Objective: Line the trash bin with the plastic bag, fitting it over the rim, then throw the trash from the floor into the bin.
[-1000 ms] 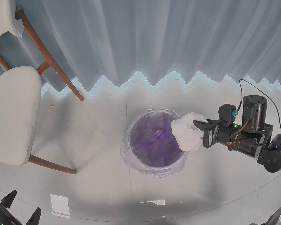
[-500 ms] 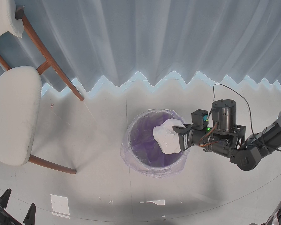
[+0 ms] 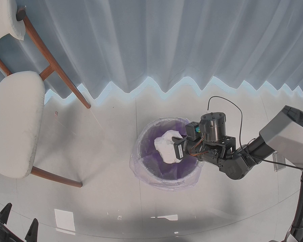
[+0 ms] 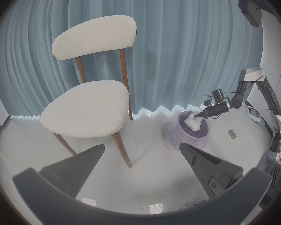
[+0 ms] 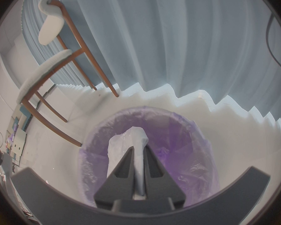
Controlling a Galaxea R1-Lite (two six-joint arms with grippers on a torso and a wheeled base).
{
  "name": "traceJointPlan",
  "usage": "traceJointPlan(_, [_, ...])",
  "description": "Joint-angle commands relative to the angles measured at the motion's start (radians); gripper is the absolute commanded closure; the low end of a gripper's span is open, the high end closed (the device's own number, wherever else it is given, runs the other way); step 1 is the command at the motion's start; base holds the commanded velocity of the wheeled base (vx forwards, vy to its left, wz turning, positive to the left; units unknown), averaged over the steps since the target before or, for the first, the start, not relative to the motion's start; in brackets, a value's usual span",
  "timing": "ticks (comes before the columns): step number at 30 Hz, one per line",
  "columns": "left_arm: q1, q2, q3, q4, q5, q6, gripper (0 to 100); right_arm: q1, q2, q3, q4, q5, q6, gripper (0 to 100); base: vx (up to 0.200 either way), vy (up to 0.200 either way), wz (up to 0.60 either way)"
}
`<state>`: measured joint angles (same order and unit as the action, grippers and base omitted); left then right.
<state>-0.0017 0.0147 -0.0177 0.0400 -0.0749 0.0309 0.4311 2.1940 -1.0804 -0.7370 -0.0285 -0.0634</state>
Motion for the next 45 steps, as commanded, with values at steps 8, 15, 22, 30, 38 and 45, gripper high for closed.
traceJointPlan(8, [0.000, -0.015, 0.018, 0.000, 0.001, -0.002, 0, -0.058, 0.205, -0.164, -0.002, -0.025, 0.002, 100, 0.000, 0.000, 0.00])
traceJointPlan(15, [0.000, -0.015, 0.018, 0.000, 0.001, -0.005, 0, -0.061, 0.291, -0.248, -0.015, -0.051, 0.005, 100, 0.000, 0.000, 0.00])
traceJointPlan(22, [0.002, -0.015, 0.018, 0.001, 0.001, -0.005, 0, -0.061, 0.323, -0.299, -0.013, -0.051, 0.007, 100, 0.000, 0.000, 0.00])
traceJointPlan(30, [0.002, -0.015, 0.018, 0.001, 0.001, -0.005, 0, -0.055, 0.296, -0.288, -0.024, -0.056, 0.020, 0, 0.000, 0.000, 0.00])
traceJointPlan(38, [0.002, -0.015, 0.018, 0.000, 0.001, -0.005, 0, -0.031, 0.096, -0.118, -0.025, -0.076, 0.025, 0, 0.000, 0.000, 0.00])
traceJointPlan(45, [0.002, -0.015, 0.018, 0.000, 0.001, -0.005, 0, -0.032, -0.183, 0.083, -0.022, -0.080, 0.025, 0, 0.000, 0.000, 0.00])
